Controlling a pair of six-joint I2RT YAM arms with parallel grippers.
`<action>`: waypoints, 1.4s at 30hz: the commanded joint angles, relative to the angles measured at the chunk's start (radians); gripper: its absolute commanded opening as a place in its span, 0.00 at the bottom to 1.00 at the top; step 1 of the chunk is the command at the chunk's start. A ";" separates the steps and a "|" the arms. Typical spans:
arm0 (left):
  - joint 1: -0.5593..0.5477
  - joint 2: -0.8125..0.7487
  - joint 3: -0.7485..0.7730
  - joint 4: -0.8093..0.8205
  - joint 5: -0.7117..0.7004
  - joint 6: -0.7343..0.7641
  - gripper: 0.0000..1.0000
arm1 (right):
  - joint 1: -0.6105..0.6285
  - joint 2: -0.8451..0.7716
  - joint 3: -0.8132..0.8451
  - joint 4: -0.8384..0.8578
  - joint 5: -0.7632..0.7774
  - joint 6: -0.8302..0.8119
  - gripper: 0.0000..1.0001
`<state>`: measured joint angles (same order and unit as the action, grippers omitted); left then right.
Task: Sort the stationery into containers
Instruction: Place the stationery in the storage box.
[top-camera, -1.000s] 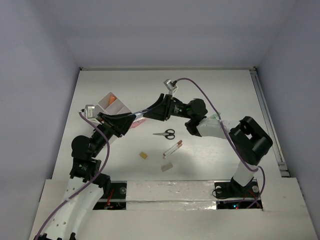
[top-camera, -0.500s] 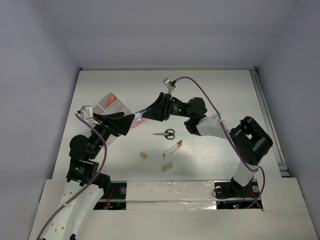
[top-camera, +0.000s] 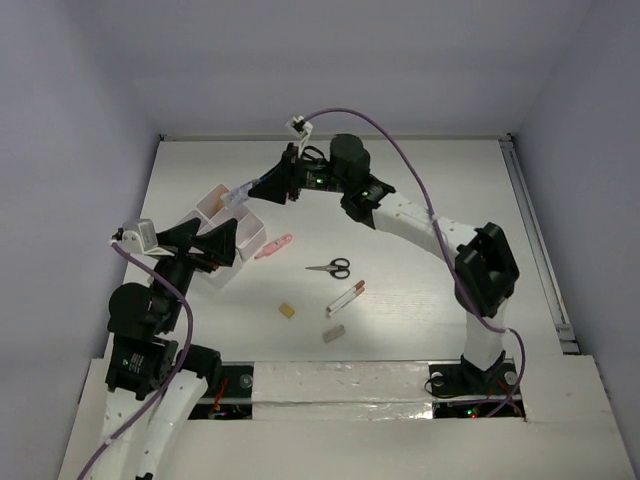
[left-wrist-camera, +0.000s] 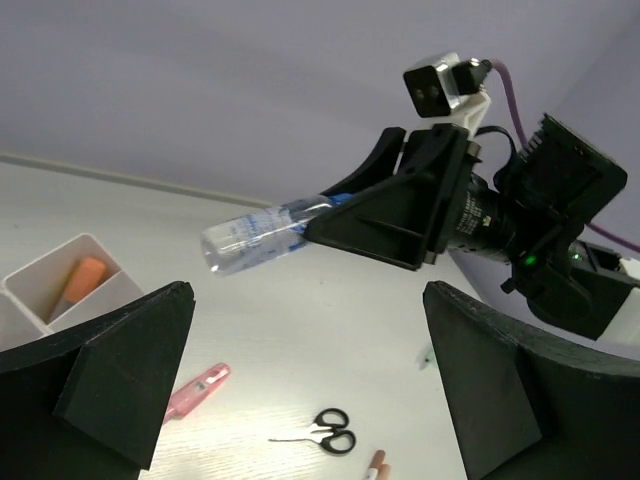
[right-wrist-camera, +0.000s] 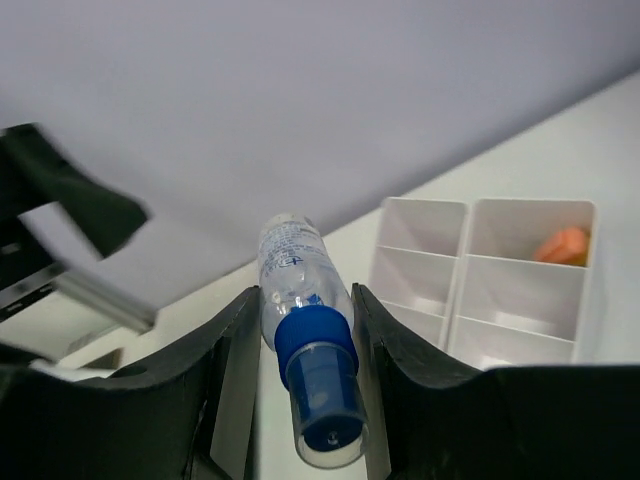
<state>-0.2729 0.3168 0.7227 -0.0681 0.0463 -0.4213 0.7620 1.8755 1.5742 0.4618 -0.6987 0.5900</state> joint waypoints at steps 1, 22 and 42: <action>0.006 0.016 0.030 -0.039 -0.074 0.067 0.99 | 0.036 0.107 0.177 -0.331 0.085 -0.169 0.04; 0.006 -0.028 -0.042 0.010 -0.126 0.095 0.99 | 0.134 0.550 0.830 -0.867 0.398 -0.404 0.01; 0.015 -0.021 -0.046 0.017 -0.094 0.093 0.99 | 0.134 0.590 0.828 -0.830 0.487 -0.417 0.01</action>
<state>-0.2665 0.2916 0.6804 -0.1028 -0.0612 -0.3408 0.8913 2.4542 2.3554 -0.3965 -0.2359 0.1867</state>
